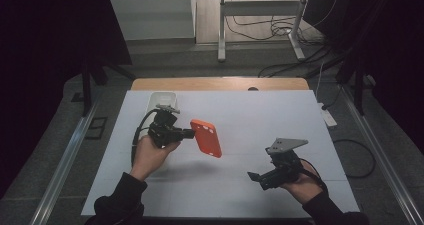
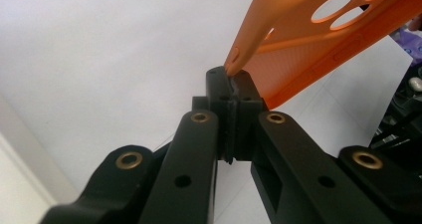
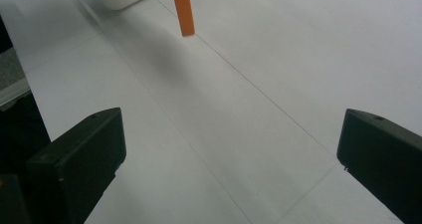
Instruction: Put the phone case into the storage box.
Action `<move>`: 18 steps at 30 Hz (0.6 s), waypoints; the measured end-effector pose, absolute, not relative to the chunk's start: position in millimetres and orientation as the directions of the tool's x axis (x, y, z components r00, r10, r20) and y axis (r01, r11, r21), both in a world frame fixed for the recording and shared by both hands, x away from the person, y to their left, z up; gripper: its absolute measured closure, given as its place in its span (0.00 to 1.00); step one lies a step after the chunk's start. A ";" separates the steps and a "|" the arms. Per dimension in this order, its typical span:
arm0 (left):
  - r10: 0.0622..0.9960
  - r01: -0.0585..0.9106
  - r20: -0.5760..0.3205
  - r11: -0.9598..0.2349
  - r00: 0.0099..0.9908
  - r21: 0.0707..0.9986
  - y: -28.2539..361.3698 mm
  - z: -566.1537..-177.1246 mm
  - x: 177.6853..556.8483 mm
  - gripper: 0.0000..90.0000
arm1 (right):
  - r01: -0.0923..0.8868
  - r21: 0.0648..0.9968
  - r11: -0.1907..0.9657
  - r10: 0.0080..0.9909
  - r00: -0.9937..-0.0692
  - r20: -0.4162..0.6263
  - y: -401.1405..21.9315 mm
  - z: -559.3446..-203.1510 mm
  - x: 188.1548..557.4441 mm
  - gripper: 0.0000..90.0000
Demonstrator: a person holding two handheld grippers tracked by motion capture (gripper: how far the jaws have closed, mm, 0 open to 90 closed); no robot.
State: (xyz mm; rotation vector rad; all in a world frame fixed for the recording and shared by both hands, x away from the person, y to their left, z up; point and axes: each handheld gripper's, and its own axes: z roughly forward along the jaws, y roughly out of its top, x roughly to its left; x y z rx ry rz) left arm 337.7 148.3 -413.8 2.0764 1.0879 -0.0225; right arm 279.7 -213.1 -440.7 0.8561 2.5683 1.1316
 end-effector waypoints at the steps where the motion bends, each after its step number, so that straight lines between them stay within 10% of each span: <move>1: 0.695 0.708 -0.348 -0.327 0.629 0.626 149.0 -413.6 338.2 0.99 | 0.429 0.726 0.537 0.589 -0.807 0.042 -215.1 -440.9 278.7 0.00; 18: 0.723 0.721 -0.339 -0.310 0.602 0.620 162.5 -404.8 347.2 0.99 | 0.457 0.725 0.515 0.635 -0.771 0.035 -245.3 -442.6 267.8 0.00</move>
